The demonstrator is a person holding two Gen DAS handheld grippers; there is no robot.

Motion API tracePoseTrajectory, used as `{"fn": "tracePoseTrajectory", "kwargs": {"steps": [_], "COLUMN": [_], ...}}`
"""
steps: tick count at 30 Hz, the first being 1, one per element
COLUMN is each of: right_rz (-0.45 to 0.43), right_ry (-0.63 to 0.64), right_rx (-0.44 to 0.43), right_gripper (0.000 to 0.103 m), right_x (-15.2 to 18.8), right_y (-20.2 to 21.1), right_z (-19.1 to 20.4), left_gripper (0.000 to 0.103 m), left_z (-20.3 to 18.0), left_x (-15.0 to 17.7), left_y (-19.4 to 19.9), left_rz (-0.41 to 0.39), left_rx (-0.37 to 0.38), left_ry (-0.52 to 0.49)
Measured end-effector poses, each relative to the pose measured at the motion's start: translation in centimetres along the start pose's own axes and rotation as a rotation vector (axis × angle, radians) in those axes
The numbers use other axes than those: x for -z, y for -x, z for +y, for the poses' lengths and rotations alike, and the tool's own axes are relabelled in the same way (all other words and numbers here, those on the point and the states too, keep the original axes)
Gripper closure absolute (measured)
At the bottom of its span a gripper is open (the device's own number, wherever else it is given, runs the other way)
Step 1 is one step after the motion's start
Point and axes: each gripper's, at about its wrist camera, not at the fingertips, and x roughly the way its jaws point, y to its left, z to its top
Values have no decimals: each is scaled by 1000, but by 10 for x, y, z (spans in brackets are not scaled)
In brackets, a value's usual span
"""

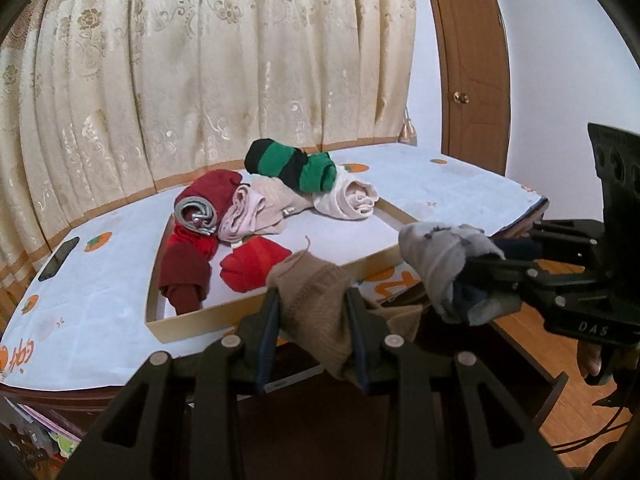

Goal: Take underwear out of drawer
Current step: 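Lift both held garments out of the drawer and carry them over the tray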

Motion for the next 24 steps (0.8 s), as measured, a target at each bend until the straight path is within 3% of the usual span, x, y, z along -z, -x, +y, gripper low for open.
{"fn": "tracePoseTrajectory", "kwargs": {"steps": [24], "right_rz": [-70], "right_ry": [-16], "right_rx": [-5], "right_gripper": [80], "right_x": [-4], "right_y": [11], "right_z": [-2], "left_gripper": [72], "left_z": [6], "left_x": [-4], "left_y": [10], "left_rz": [-51], "left_rx": [-33], "left_ry": [24]}}
